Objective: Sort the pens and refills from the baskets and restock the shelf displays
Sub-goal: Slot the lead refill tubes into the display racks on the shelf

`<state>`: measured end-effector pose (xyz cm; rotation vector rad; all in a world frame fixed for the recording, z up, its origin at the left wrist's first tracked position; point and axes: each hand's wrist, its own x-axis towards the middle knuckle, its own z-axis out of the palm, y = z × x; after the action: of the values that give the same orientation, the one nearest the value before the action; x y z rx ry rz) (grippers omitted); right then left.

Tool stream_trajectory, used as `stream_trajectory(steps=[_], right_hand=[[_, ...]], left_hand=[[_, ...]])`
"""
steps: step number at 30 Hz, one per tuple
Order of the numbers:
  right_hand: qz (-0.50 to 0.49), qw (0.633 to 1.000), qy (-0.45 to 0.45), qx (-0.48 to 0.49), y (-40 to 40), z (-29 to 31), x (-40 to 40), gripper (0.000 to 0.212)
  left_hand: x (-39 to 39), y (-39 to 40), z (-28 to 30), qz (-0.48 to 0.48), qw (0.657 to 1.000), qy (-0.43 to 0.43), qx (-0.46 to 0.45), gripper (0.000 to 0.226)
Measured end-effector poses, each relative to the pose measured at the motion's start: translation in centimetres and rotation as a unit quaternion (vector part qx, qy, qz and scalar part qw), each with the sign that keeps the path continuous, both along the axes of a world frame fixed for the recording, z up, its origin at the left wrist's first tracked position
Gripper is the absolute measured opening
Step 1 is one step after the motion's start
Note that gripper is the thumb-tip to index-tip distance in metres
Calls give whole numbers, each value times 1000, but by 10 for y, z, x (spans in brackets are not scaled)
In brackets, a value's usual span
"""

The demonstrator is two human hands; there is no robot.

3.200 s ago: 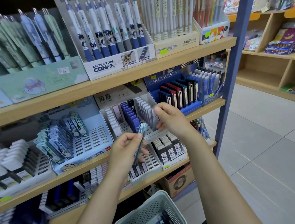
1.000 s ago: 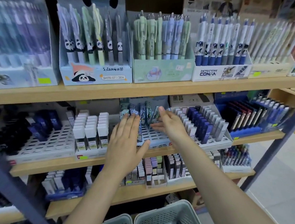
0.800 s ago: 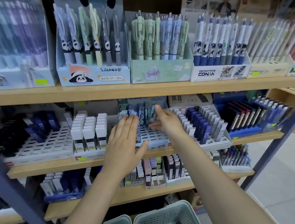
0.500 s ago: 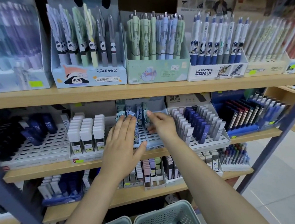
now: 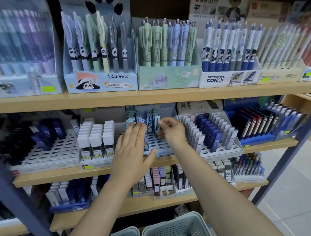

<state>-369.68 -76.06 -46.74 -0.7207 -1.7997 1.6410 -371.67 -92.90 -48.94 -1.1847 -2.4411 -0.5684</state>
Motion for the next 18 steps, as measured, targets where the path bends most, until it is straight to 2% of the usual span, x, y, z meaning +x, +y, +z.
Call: stream_trajectory(steps=[2,5,7,9,11,13,16,18], right_hand=[[11,1000,-13,13,0,-2,7,17],[23,996,-19,80,-10,-6,38,39],[33,994,15,102,-21,-12,75,26],[32,994,34,102,-32,-24,117,8],[23,996,18,86,-40,-48,154,7],[0,997,-30,74,-36,-93,177,13],[-20,987,-145,62,-20,-173,196,27],[0,977,-212,35,-14,-220,206,23]], left_hand=[[1,-1,7,2,1000,-11,-16,80],[7,-6,14,-4,1000,-21,-18,81],[19,-14,11,-24,999,3,26,75],[39,-24,-3,-43,992,49,106,58],[65,-30,-32,-43,985,63,155,43],[89,-32,-73,-30,993,15,115,37],[108,-36,-151,-19,996,-85,-9,41],[111,-39,-201,-7,988,-130,-85,46]])
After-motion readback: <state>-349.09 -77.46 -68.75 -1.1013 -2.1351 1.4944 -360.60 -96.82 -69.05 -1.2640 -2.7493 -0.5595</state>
